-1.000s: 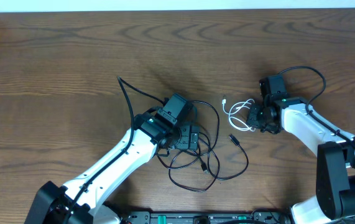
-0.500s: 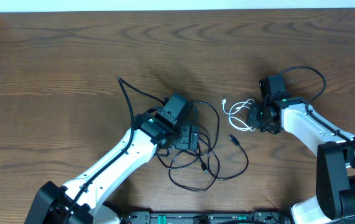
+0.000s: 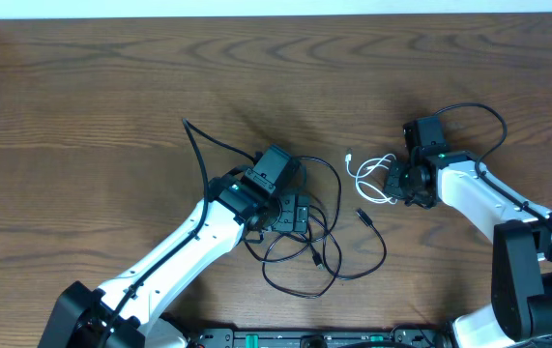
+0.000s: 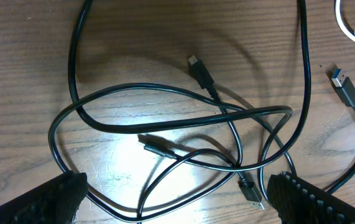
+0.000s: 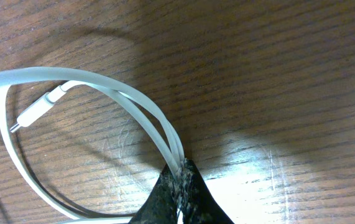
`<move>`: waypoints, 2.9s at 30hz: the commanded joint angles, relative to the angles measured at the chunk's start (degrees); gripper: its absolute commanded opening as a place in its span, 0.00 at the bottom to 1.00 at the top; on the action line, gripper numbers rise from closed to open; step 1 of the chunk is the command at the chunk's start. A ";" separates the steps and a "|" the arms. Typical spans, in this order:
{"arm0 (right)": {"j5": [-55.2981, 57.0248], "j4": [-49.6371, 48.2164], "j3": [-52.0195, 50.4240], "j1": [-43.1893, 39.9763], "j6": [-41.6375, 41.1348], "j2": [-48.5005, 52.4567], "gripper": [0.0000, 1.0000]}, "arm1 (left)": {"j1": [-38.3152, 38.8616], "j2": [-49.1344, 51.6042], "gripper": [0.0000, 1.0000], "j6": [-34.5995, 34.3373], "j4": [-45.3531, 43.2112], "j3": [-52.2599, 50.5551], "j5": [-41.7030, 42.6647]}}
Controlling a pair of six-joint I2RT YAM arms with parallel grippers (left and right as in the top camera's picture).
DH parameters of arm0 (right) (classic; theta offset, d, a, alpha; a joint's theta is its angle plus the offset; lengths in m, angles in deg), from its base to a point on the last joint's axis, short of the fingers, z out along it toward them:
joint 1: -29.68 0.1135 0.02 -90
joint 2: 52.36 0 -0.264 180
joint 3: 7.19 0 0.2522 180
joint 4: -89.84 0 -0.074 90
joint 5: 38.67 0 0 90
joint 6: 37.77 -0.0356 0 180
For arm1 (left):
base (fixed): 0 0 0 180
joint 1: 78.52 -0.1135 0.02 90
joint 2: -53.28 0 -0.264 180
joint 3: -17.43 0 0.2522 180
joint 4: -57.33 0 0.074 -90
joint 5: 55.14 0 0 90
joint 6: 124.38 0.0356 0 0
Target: Untangle cables
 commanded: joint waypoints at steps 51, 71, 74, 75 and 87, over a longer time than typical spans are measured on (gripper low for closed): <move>11.67 4.17 -0.85 -31.10 -8.09 -12.79 0.01 | -0.04 -0.15 0.98 0.50 0.22 0.85 -0.76; 19.65 -3.28 -5.11 -33.44 -8.00 -12.15 0.01 | -0.04 -0.15 0.98 0.50 0.20 0.85 -0.76; 19.61 -3.13 -5.11 -34.62 -9.73 -10.73 0.01 | -0.04 -0.15 0.98 0.50 0.20 0.87 -0.76; 19.61 -3.13 -5.11 -34.99 -9.84 -10.45 0.02 | -0.04 -0.15 0.98 0.50 0.20 0.87 -0.76; 10.38 -3.50 -5.11 -36.00 -7.37 -10.12 0.77 | -0.04 -0.15 0.98 0.50 0.20 0.85 -0.76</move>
